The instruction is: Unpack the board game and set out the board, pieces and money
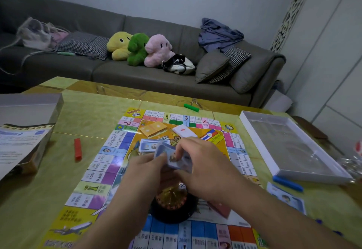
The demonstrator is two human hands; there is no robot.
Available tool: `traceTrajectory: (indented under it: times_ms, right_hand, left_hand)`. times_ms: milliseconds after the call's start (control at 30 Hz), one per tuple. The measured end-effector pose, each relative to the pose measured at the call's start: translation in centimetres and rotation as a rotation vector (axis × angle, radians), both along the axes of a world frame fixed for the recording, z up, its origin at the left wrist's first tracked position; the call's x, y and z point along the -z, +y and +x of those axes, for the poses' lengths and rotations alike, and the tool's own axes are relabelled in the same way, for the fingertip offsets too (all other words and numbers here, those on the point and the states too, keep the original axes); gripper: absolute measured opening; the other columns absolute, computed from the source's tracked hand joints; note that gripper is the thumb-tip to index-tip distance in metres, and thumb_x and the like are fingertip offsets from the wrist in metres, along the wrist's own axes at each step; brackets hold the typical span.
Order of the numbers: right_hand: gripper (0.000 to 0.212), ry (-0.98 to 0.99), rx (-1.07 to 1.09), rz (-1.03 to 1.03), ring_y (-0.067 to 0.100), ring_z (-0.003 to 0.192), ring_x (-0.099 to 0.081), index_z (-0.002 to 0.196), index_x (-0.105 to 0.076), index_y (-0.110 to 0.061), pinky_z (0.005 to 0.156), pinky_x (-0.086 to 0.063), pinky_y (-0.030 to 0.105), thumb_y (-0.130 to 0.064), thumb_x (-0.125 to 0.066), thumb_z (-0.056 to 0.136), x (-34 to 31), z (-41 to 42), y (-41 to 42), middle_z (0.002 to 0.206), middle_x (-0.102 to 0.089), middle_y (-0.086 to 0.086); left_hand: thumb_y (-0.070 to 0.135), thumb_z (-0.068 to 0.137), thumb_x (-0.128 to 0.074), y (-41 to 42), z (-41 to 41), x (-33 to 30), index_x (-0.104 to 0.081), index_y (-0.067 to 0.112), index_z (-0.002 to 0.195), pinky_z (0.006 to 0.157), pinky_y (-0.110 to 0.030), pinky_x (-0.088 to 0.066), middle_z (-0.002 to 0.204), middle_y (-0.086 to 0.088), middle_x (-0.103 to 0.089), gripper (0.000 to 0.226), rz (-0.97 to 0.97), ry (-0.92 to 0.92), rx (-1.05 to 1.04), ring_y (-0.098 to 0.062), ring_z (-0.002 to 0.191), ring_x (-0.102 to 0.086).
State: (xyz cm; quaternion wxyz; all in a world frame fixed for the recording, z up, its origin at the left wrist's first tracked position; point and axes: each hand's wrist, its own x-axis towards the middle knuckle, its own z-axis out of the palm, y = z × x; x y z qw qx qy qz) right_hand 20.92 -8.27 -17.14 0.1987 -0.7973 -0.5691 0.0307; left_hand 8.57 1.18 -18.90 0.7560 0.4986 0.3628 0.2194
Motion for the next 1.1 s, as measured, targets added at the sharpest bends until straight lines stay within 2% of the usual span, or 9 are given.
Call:
traceTrajectory:
  times_ms: [100, 200, 367, 533, 600, 700, 833, 933, 1100]
  right_hand:
    - [0.021, 0.090, 0.057, 0.062, 0.008, 0.095, -0.059, 0.096, -0.060, -0.031, 0.080, -0.056, 0.035, -0.030, -0.079, 0.089, -0.1, 2.2, 0.5, 0.105, -0.062, -0.012]
    - [0.015, 0.172, 0.219, 0.075, 0.002, 0.080, -0.065, 0.091, -0.067, -0.028, 0.061, -0.051, 0.018, -0.028, -0.082, 0.088, 0.4, 6.6, 2.3, 0.100, -0.068, -0.008]
    - [0.015, 0.047, 0.538, 0.067, 0.019, 0.083, -0.068, 0.089, -0.064, -0.022, 0.071, -0.061, 0.041, -0.027, -0.078, 0.092, 3.6, 19.6, 8.3, 0.099, -0.071, 0.004]
    - [0.015, -0.064, 0.718, 0.045, 0.032, 0.095, -0.064, 0.103, -0.063, -0.015, 0.068, -0.047, 0.035, -0.028, -0.070, 0.098, 6.2, 27.9, 13.7, 0.105, -0.069, 0.011]
    - [0.020, -0.081, 0.709, -0.024, 0.031, 0.095, -0.062, 0.107, -0.065, -0.013, 0.068, -0.045, 0.035, -0.031, -0.067, 0.100, 7.3, 29.5, 14.9, 0.108, -0.069, 0.013]
    - [0.031, -0.107, 0.666, -0.146, 0.031, 0.103, -0.063, 0.115, -0.068, -0.007, 0.077, -0.050, 0.036, -0.033, -0.053, 0.108, 7.7, 30.1, 14.9, 0.115, -0.069, 0.014]
    - [0.021, -0.083, 0.745, 0.076, 0.028, 0.091, -0.061, 0.103, -0.070, -0.002, 0.064, -0.045, 0.034, -0.014, -0.052, 0.105, 6.2, 27.2, 12.7, 0.105, -0.069, 0.015]
    - [0.012, -0.040, 0.581, 0.142, 0.020, 0.097, -0.061, 0.107, -0.068, -0.011, 0.065, -0.051, 0.032, -0.008, -0.056, 0.102, 4.9, 21.6, 11.1, 0.107, -0.067, 0.007]
    - [0.017, 0.055, 0.078, 0.057, 0.014, 0.104, -0.062, 0.112, -0.073, -0.019, 0.088, -0.054, 0.032, -0.016, -0.060, 0.102, 3.8, 9.4, 9.7, 0.111, -0.068, -0.002]
  left_hand:
    - [0.012, 0.105, -0.056, 0.8, 1.9, -0.4, -0.070, -0.005, 0.101, 0.086, -0.047, -0.061, 0.090, -0.024, -0.078, 0.022, -0.048, -0.011, 0.002, -0.037, 0.087, -0.077]
    - [0.014, 0.102, -0.061, 1.5, 3.4, -0.4, -0.068, 0.003, 0.108, 0.084, -0.046, -0.062, 0.095, -0.019, -0.079, 0.015, 0.024, 0.013, -0.001, -0.034, 0.092, -0.077]
    - [-0.002, 0.096, -0.061, 2.7, 3.6, 0.7, -0.072, 0.006, 0.095, 0.073, -0.047, -0.062, 0.085, -0.013, -0.079, 0.014, 0.226, 0.026, -0.003, -0.030, 0.085, -0.077]
    - [-0.004, 0.090, -0.071, 4.5, 3.6, 2.0, -0.077, 0.016, 0.076, 0.058, -0.035, -0.061, 0.080, -0.014, -0.079, 0.025, 0.312, -0.057, 0.001, -0.027, 0.079, -0.078]
    - [0.000, 0.086, -0.073, 5.0, 3.7, 2.1, -0.078, 0.018, 0.074, 0.058, -0.038, -0.062, 0.079, -0.016, -0.078, 0.022, 0.330, -0.087, -0.007, -0.031, 0.078, -0.077]
    - [-0.015, 0.093, -0.057, 5.4, 3.8, 2.2, -0.078, 0.014, 0.073, 0.061, -0.046, -0.061, 0.078, -0.018, -0.077, 0.041, 0.340, -0.094, -0.047, -0.033, 0.076, -0.077]
    - [-0.013, 0.096, -0.052, 5.2, 3.7, 2.3, -0.077, 0.012, 0.072, 0.061, -0.043, -0.057, 0.077, -0.016, -0.077, 0.042, 0.333, -0.058, -0.091, -0.029, 0.073, -0.076]
    - [-0.010, 0.098, -0.051, 5.1, 3.0, 2.2, -0.075, 0.007, 0.081, 0.059, -0.040, -0.055, 0.078, -0.012, -0.077, 0.033, 0.326, -0.018, -0.146, -0.024, 0.072, -0.075]
    - [-0.004, 0.098, -0.050, 5.0, 0.1, 1.6, -0.071, 0.008, 0.090, 0.058, -0.039, -0.053, 0.078, -0.007, -0.078, 0.025, 0.263, 0.084, -0.247, -0.024, 0.072, -0.071]
